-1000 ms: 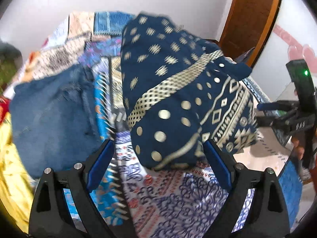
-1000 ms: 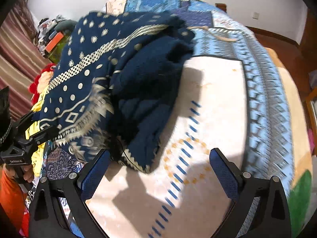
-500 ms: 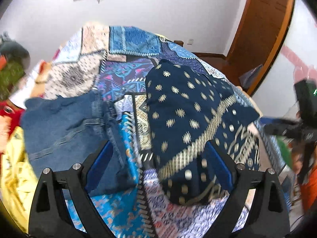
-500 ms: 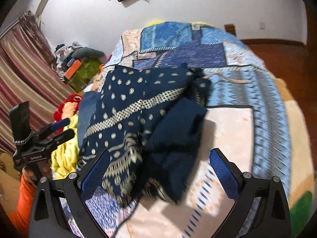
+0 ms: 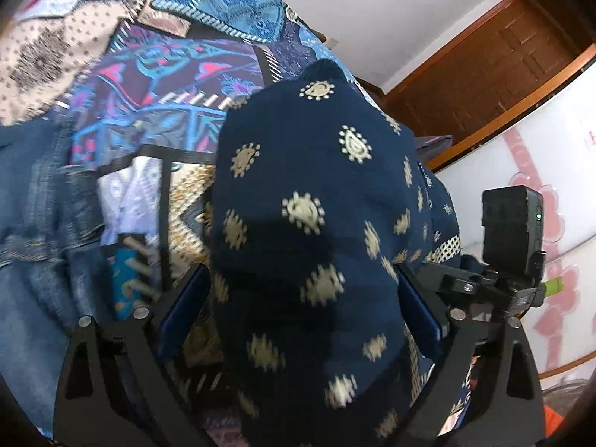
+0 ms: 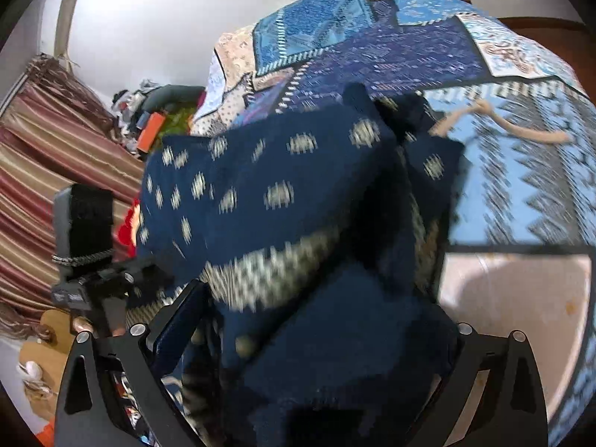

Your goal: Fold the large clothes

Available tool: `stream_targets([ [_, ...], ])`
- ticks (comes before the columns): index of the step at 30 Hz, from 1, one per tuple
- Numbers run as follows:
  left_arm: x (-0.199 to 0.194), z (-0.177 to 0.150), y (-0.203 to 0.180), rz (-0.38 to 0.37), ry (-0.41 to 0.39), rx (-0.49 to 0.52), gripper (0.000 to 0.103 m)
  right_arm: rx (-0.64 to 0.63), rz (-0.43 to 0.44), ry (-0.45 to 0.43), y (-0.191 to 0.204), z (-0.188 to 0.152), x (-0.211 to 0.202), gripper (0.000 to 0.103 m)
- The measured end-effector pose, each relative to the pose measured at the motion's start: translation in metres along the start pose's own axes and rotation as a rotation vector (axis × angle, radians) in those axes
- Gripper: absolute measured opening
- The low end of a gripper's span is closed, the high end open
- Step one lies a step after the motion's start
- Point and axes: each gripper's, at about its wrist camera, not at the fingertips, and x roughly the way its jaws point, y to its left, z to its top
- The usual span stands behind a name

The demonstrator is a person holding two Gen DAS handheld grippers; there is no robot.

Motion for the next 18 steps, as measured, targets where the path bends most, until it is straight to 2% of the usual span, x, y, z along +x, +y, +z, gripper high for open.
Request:
stream_targets([
  [2, 0.000, 0.001, -0.001, 0.000, -0.012, 0.004, 0.097, -0.004, 0.008, -0.010, 0.001, 0.002, 0.003, 0.089],
  [3, 0.001, 0.001, -0.001, 0.002, -0.016, 0.007, 0.094, -0.017, 0.013, -0.011, 0.002, 0.002, 0.002, 0.083],
  [4, -0.001, 0.000, -0.003, 0.000, -0.024, 0.019, 0.083, -0.028, 0.020, -0.015, 0.003, 0.001, 0.001, 0.075],
  [5, -0.003, -0.002, -0.006, -0.007, -0.031, 0.032, 0.079, -0.033, 0.025, -0.022, 0.004, 0.000, -0.002, 0.064],
  [6, -0.008, -0.005, -0.010, 0.007, -0.044, 0.047, 0.075, -0.035, 0.037, -0.028, 0.006, -0.001, -0.006, 0.059],
  [8, -0.016, -0.010, -0.019, 0.027, -0.066, 0.081, 0.066, -0.032, 0.046, -0.038, 0.012, -0.003, -0.014, 0.043],
  [10, -0.028, -0.017, -0.036, 0.052, -0.092, 0.128, 0.059, -0.055, 0.027, -0.047, 0.028, -0.006, -0.024, 0.039],
  [12, -0.045, -0.025, -0.049, 0.075, -0.115, 0.174, 0.056, -0.094, -0.003, -0.060, 0.046, -0.009, -0.033, 0.037],
  [18, -0.125, -0.047, -0.071, 0.107, -0.238, 0.240, 0.054, -0.204, 0.000, -0.130, 0.119, -0.016, -0.074, 0.036],
])
